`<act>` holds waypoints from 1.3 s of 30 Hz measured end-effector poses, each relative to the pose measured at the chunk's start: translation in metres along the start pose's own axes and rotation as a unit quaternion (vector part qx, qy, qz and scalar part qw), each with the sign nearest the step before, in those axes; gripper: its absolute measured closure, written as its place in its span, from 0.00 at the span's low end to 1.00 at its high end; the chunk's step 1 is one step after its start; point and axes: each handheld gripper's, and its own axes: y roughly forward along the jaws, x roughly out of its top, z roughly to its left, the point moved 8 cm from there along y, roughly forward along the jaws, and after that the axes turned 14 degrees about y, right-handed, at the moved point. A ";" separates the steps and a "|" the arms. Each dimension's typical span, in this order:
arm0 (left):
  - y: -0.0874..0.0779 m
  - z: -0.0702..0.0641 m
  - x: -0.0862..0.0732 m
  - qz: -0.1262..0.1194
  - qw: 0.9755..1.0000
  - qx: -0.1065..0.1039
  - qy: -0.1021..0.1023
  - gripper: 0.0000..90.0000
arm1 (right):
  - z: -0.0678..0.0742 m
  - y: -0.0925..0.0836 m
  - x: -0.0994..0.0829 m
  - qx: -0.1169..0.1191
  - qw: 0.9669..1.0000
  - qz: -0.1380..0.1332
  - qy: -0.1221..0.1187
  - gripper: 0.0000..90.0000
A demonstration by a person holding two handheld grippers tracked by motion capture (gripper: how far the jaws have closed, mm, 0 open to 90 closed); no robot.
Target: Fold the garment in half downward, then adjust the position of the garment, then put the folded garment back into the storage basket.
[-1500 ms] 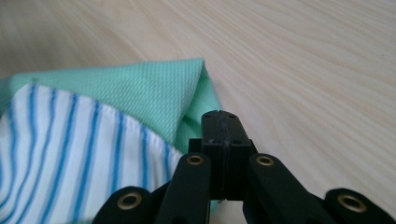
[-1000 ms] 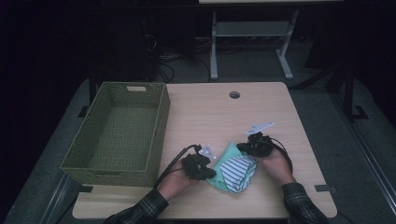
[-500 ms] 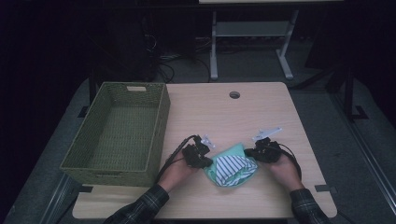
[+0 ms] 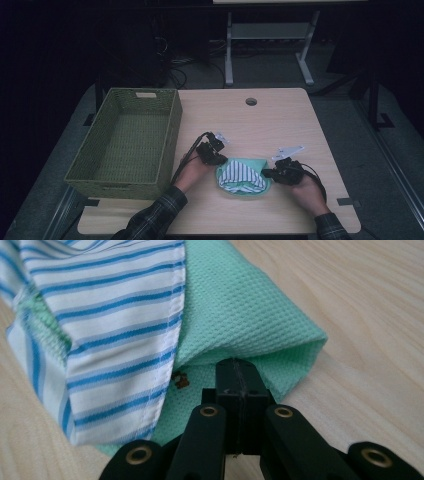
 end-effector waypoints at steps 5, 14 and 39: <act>-0.006 0.000 0.000 -0.009 1.000 -0.007 -0.003 0.99 | -0.001 -0.009 0.005 -0.003 1.000 -0.015 0.002 1.00; -0.034 -0.011 0.004 -0.055 0.998 -0.018 -0.009 1.00 | -0.012 -0.022 0.030 -0.012 0.999 -0.053 0.006 1.00; -0.025 -0.109 0.007 -0.064 0.989 -0.123 0.052 1.00 | -0.025 0.016 0.050 -0.004 0.999 -0.036 0.016 1.00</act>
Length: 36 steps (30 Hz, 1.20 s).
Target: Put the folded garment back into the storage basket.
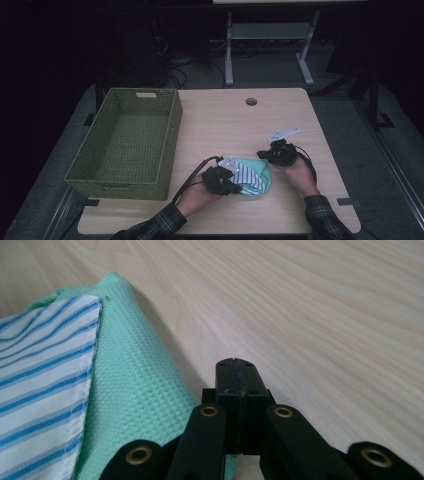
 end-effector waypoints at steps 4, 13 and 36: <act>0.007 0.001 -0.005 0.019 1.000 0.001 0.007 1.00 | 0.002 0.000 -0.006 0.006 1.000 0.010 -0.001 1.00; 0.000 0.021 -0.014 0.025 0.999 0.023 -0.013 1.00 | 0.008 -0.007 -0.018 0.010 1.000 0.015 -0.003 1.00; -0.029 0.074 -0.018 0.024 0.994 0.097 -0.032 0.90 | 0.017 -0.032 -0.048 0.008 1.000 0.006 0.004 0.84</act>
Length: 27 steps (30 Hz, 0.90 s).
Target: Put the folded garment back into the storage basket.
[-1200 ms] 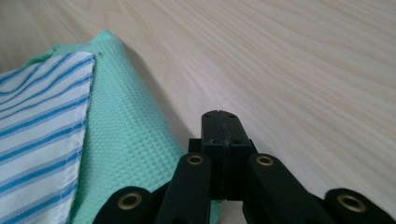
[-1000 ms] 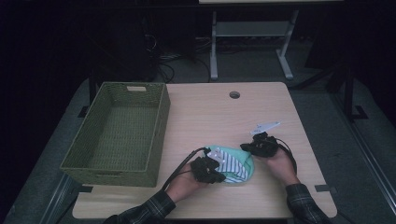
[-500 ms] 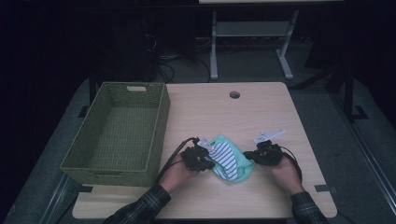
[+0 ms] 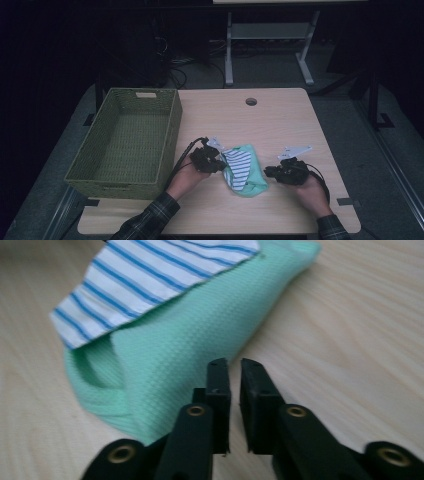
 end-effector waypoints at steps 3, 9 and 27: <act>-0.006 -0.002 0.002 0.002 1.000 -0.001 0.014 0.79 | -0.006 -0.002 0.000 -0.012 1.000 -0.008 0.005 0.73; -0.013 -0.006 0.017 -0.003 0.999 -0.004 0.045 0.55 | -0.027 -0.001 0.003 -0.045 0.998 -0.041 0.007 0.42; 0.023 -0.004 0.020 0.057 0.991 -0.047 0.108 0.18 | -0.050 0.008 -0.001 -0.066 0.996 -0.045 0.030 0.16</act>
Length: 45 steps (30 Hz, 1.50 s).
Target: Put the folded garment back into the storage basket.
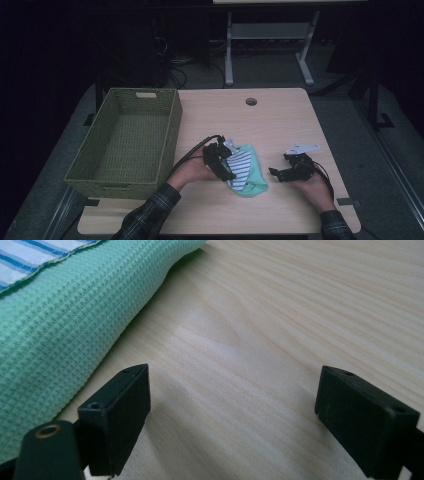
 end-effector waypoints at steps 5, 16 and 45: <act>0.013 -0.001 -0.007 0.022 1.000 -0.011 0.008 0.17 | -0.001 0.001 0.000 -0.002 1.000 -0.004 -0.007 0.15; 0.019 -0.001 -0.011 0.025 0.999 -0.003 0.024 0.17 | -0.001 0.002 -0.001 -0.010 1.000 -0.002 -0.006 0.12; 0.006 -0.002 -0.008 -0.005 0.999 -0.029 -0.040 0.81 | -0.001 0.002 0.000 -0.013 1.000 -0.004 -0.003 0.13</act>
